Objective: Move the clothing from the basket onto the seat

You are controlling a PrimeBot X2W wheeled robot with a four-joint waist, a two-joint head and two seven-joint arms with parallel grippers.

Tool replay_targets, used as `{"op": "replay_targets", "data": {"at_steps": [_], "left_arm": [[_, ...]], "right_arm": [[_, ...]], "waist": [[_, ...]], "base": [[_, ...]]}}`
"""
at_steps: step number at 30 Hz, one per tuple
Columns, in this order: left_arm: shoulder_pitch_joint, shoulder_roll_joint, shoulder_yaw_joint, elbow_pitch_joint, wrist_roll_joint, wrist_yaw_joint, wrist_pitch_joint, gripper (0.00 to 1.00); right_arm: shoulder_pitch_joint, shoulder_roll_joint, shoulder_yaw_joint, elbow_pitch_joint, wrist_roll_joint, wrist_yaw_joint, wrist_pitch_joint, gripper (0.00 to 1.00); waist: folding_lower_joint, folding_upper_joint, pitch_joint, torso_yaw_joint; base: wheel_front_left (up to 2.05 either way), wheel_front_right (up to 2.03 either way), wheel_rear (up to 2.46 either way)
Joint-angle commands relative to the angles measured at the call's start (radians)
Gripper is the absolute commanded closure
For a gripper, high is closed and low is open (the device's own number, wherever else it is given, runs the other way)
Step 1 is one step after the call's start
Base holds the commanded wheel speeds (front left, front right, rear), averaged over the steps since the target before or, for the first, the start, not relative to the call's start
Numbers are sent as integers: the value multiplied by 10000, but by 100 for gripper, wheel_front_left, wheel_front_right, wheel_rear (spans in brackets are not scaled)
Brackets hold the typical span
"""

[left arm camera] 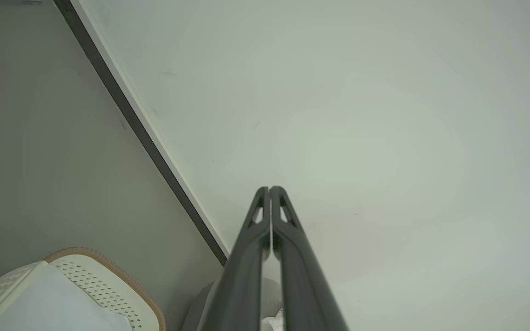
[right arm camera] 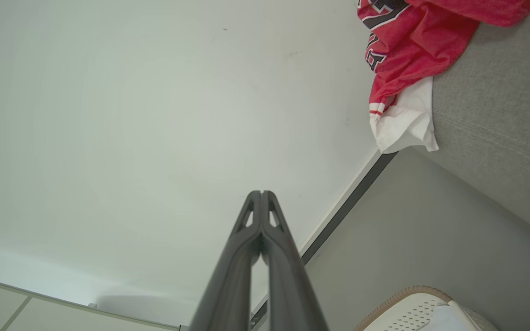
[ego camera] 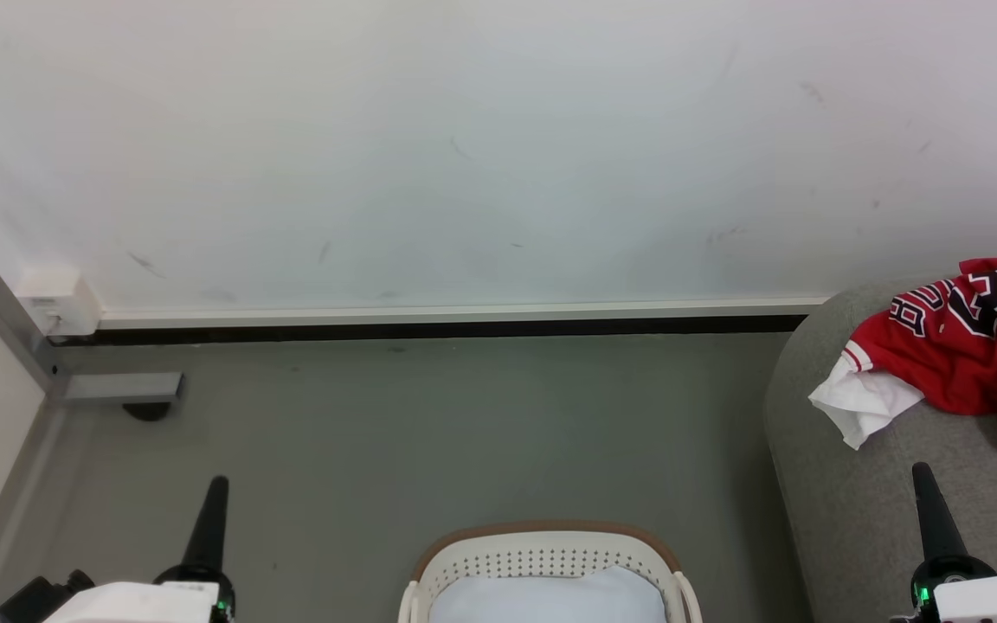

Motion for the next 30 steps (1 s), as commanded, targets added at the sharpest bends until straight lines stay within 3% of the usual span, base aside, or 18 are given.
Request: {"op": "replay_targets", "data": {"at_steps": [1,30], "left_arm": [[-202,31,50,-128,-243,10,62,100],[-385,-7,295,-230,-2485,163,678,100]], "right_arm": [[-182,-106,8,-117,313,-13,42,100],[-317,-679,352,-215,3180,-18,40,100]], "waist": [[0,0,4,6],[0,0,79,137]], "base": [[0,0,0],[0,0,0]]}}
